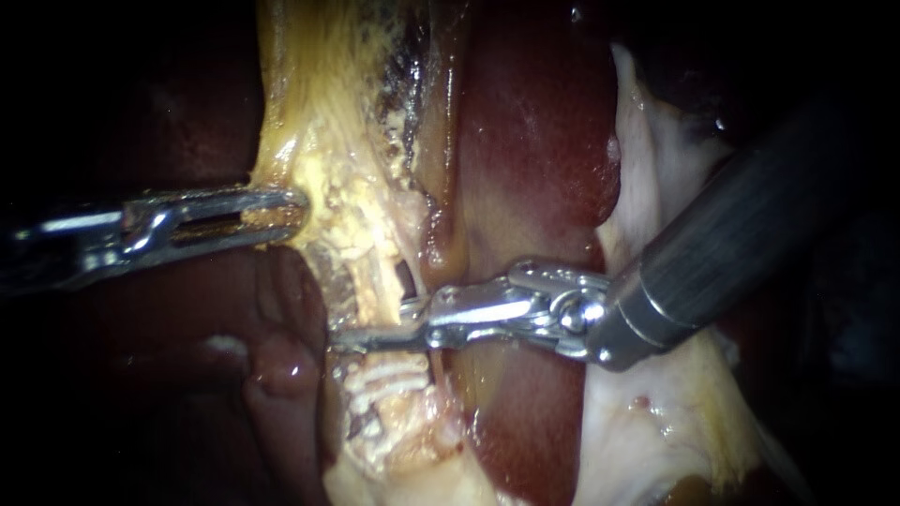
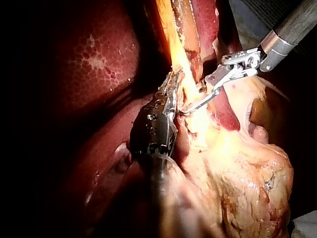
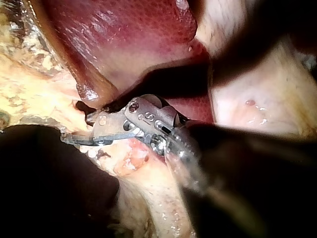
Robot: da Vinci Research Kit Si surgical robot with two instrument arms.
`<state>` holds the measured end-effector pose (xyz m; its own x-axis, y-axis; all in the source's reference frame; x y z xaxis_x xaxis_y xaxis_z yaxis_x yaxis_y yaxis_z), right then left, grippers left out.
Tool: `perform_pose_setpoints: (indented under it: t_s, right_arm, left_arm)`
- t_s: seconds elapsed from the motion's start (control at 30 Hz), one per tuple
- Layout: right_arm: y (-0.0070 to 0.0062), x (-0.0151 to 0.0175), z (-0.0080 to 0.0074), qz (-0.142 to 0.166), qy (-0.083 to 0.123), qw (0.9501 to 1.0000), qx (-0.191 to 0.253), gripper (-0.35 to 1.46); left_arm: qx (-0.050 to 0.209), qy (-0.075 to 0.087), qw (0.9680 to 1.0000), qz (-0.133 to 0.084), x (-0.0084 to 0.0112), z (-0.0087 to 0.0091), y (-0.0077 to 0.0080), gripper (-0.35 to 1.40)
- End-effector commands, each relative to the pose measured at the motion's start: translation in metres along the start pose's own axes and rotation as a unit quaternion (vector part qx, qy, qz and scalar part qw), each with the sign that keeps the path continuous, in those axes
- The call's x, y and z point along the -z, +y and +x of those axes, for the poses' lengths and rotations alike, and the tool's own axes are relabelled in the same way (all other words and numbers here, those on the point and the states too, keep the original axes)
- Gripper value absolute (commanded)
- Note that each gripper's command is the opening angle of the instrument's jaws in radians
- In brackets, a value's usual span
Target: Going back third clip left tube
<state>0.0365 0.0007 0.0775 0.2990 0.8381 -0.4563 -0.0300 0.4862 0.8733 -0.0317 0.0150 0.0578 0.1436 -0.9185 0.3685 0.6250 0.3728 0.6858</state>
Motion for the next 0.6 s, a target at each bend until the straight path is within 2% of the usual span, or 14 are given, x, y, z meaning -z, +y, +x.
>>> perform_pose_setpoints:
  t_s: [0.03, 0.27, 0.33, 0.37, 0.4, 0.47, 0.6]
  right_arm:
    - [0.0001, 0.0000, 0.0000, -0.001, 0.001, 1.0000, 0.000, -0.35]
    - [0.0001, 0.0001, -0.0001, 0.006, -0.003, 1.0000, 0.003, -0.34]
    - [0.0001, 0.0001, -0.0001, 0.008, 0.000, 0.9999, 0.011, 0.16]
    - [0.0001, 0.0001, -0.0001, 0.011, 0.008, 0.9998, 0.014, 0.35]
    - [0.0001, 0.0001, -0.0001, 0.008, 0.019, 0.9997, 0.017, 0.47]
    - [0.0002, 0.0001, -0.0001, 0.012, 0.026, 0.9992, 0.028, 0.53]
    - [0.0002, 0.0004, -0.0002, 0.015, 0.030, 0.9951, 0.093, 0.59]
  left_arm:
    - [0.000, 0.000, 1.0000, -0.001, 0.0001, 0.0000, -0.0001, -0.35]
    - [0.000, 0.000, 1.0000, -0.001, 0.0001, 0.0000, -0.0001, -0.35]
    - [0.000, 0.000, 1.0000, -0.001, 0.0001, 0.0000, -0.0002, -0.35]
    - [0.000, 0.000, 1.0000, -0.001, 0.0001, 0.0000, -0.0002, -0.35]
    - [0.000, 0.000, 1.0000, -0.001, 0.0001, 0.0000, -0.0002, -0.35]
    - [0.000, 0.000, 1.0000, -0.001, 0.0002, 0.0000, -0.0002, -0.35]
    - [0.000, 0.000, 1.0000, -0.001, 0.0002, 0.0000, -0.0002, -0.35]
